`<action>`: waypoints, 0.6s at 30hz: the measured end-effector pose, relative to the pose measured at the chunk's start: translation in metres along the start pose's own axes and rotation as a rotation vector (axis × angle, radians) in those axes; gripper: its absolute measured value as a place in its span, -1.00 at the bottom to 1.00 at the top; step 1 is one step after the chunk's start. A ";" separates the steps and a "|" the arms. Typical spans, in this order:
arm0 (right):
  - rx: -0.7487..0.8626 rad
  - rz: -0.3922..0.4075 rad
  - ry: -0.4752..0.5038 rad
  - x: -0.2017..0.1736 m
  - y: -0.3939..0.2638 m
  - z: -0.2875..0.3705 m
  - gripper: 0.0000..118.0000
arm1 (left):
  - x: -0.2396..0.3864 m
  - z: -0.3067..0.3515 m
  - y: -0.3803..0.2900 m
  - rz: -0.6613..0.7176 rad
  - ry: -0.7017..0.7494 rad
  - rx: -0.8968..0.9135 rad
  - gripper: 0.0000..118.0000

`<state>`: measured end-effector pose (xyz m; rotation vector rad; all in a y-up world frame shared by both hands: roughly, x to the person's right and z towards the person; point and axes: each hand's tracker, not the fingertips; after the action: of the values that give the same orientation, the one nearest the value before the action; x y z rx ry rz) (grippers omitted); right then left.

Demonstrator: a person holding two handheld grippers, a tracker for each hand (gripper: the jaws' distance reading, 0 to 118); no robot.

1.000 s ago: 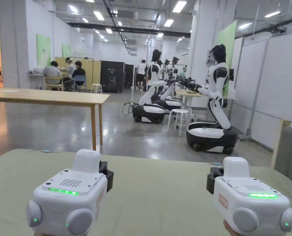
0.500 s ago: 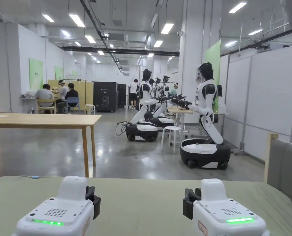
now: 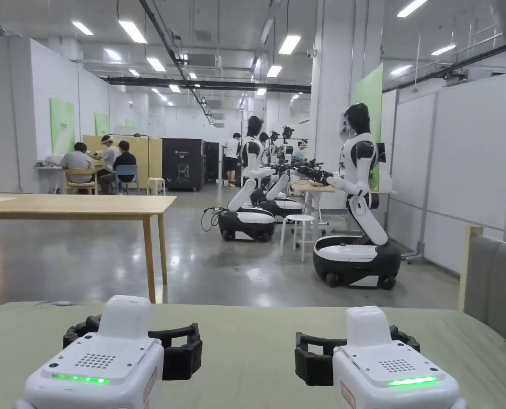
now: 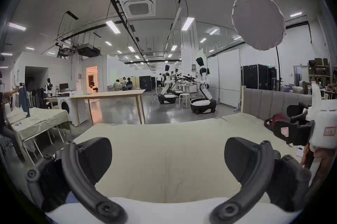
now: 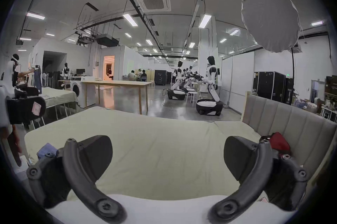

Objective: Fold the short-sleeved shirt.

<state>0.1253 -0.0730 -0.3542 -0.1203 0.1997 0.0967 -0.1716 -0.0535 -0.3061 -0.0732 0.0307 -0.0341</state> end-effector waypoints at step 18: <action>-0.116 -0.126 -0.124 -0.011 0.025 0.005 1.00 | 0.002 0.010 0.012 -0.014 -0.005 0.017 1.00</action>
<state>0.1132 -0.0482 -0.3495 -0.2416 0.0626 -0.0098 -0.1688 -0.0410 -0.2972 -0.0568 0.0245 -0.0481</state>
